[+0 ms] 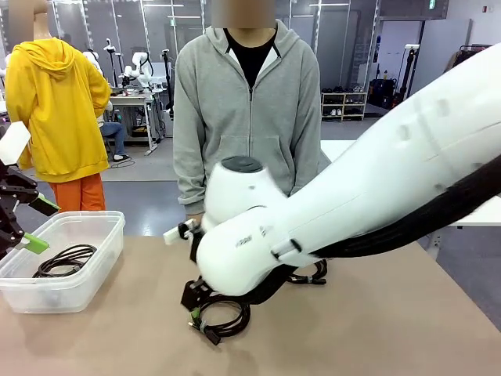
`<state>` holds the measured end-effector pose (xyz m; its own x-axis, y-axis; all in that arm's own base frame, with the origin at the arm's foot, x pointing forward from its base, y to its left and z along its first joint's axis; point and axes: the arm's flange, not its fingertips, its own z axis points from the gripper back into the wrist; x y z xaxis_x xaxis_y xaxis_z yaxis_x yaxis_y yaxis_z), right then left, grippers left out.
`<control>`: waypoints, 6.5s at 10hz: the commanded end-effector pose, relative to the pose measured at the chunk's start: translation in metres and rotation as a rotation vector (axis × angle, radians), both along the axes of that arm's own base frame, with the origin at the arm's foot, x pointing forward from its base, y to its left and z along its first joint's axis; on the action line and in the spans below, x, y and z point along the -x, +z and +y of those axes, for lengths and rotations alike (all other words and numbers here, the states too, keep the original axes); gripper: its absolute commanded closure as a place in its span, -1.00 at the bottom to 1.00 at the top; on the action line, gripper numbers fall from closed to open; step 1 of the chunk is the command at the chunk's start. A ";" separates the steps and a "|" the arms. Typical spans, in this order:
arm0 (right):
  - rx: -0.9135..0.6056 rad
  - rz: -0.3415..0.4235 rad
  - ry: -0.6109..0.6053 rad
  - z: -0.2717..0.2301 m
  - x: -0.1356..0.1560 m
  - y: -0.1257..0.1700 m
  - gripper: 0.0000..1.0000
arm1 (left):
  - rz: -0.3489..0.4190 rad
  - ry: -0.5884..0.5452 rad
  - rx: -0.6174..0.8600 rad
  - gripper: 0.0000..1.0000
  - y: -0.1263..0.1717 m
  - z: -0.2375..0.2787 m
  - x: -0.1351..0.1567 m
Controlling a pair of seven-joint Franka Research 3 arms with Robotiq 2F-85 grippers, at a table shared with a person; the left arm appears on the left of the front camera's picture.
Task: Organize and store the cables.
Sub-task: Place the USB Extension Cable into the Organizing box.
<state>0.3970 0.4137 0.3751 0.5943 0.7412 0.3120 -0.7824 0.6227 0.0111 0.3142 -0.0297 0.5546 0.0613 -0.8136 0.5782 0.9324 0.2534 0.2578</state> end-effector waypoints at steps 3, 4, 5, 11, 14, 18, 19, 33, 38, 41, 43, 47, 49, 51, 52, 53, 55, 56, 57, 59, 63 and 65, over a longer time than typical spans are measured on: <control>-0.278 0.011 0.214 -0.173 0.016 0.080 -1.00 | -0.002 -0.001 0.003 -1.00 0.001 0.000 0.000; -0.345 -0.014 0.231 -0.214 0.023 0.095 -1.00 | -0.002 -0.001 0.003 -1.00 0.001 0.000 0.000; -0.390 -0.008 0.282 -0.253 0.030 0.102 -1.00 | -0.002 -0.001 0.003 -1.00 0.001 0.000 0.000; -0.521 -0.192 0.131 -0.459 0.100 0.089 -1.00 | -0.002 -0.001 0.003 -1.00 0.001 0.000 0.000; -0.482 -0.209 0.041 -0.491 0.108 0.049 -1.00 | -0.002 -0.001 0.003 -1.00 0.001 0.000 0.000; -0.480 -0.189 -0.017 -0.528 0.068 0.080 -1.00 | -0.002 -0.001 0.003 -1.00 0.001 0.000 0.000; -0.480 -0.189 -0.017 -0.528 0.068 0.080 -1.00 | -0.002 -0.001 0.003 -1.00 0.001 0.000 0.000; -0.480 -0.189 -0.017 -0.528 0.068 0.080 -1.00 | 0.128 -0.205 -0.157 -1.00 -0.075 -0.219 -0.074; -0.480 -0.189 -0.017 -0.528 0.068 0.080 -1.00 | 0.176 -0.274 -0.312 -1.00 -0.095 -0.259 -0.091; -0.480 -0.189 -0.017 -0.528 0.068 0.080 -1.00 | 0.193 -0.331 -0.424 -1.00 -0.128 -0.285 -0.103; -0.480 -0.189 -0.017 -0.528 0.068 0.080 -1.00 | 0.196 -0.374 -0.507 -1.00 -0.167 -0.292 -0.103; -0.480 -0.189 -0.017 -0.528 0.068 0.080 -1.00 | 0.192 -0.426 -0.515 -1.00 -0.199 -0.297 -0.102; -0.480 -0.189 -0.017 -0.528 0.068 0.080 -1.00 | 0.181 -0.422 -0.517 -1.00 -0.209 -0.297 -0.103; -0.480 -0.189 -0.017 -0.528 0.068 0.080 -1.00 | 0.169 -0.402 -0.521 -1.00 -0.225 -0.299 -0.104; -0.480 -0.189 -0.017 -0.528 0.068 0.080 -1.00 | 0.146 -0.399 -0.514 -1.00 -0.231 -0.299 -0.106; -0.480 -0.189 -0.017 -0.528 0.068 0.080 -1.00 | 0.139 -0.390 -0.521 -1.00 -0.240 -0.297 -0.109; -0.480 -0.189 -0.017 -0.528 0.068 0.080 -1.00 | 0.150 -0.381 -0.537 -0.86 -0.246 -0.296 -0.108; -0.480 -0.189 -0.017 -0.528 0.068 0.080 -1.00 | 0.146 -0.389 -0.559 -0.10 -0.248 -0.296 -0.107; -0.480 -0.189 -0.017 -0.528 0.068 0.080 -1.00 | 0.147 -0.383 -0.561 0.34 -0.249 -0.296 -0.107; -0.480 -0.189 -0.017 -0.528 0.068 0.080 -1.00 | 0.153 -0.384 -0.555 1.00 -0.248 -0.297 -0.106; -0.480 -0.189 -0.017 -0.528 0.068 0.080 -1.00 | 0.169 -0.374 -0.554 1.00 -0.247 -0.297 -0.106; -0.480 -0.189 -0.017 -0.528 0.068 0.080 -1.00 | 0.182 -0.370 -0.551 1.00 -0.241 -0.299 -0.108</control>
